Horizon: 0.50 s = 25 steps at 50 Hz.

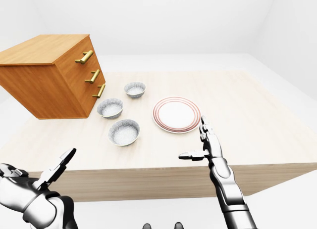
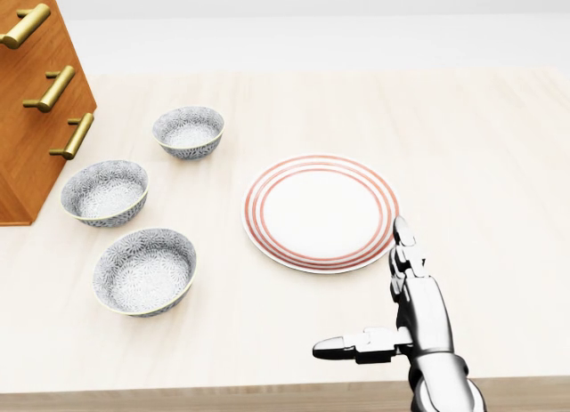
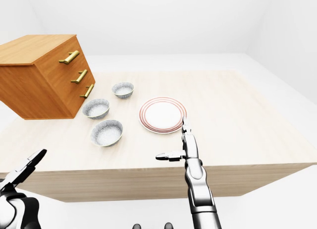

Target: Put the bowl at the front on the plate.

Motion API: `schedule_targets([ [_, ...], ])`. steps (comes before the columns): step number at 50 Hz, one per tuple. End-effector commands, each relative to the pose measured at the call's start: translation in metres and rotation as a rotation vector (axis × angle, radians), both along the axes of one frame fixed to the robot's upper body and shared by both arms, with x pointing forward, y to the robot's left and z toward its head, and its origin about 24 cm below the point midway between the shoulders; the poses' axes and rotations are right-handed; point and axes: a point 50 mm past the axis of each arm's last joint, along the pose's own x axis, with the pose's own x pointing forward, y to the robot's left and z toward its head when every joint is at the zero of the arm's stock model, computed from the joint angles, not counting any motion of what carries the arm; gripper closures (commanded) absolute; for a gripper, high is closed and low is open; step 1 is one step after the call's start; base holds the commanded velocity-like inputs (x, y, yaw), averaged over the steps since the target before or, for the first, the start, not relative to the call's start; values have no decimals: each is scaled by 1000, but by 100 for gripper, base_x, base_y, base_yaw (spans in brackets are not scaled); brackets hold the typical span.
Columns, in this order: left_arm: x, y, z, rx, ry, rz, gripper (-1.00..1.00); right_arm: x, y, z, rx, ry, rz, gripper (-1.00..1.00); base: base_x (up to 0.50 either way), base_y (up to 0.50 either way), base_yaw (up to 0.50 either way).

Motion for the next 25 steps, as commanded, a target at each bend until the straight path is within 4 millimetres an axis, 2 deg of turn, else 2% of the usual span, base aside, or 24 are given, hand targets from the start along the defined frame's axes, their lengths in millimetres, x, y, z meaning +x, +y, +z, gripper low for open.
schedule_targets([
  [1,0,0,3,7,-13,2,-100,0,0,-1,-10,8,-4,-100,0,0,0],
  [18,0,0,3,7,-13,2,-100,0,0,-1,-10,8,-4,-100,0,0,0],
  [25,-6,1,11,17,-49,16,-100,0,1,1,-35,-2,3,-100,0,0,0],
])
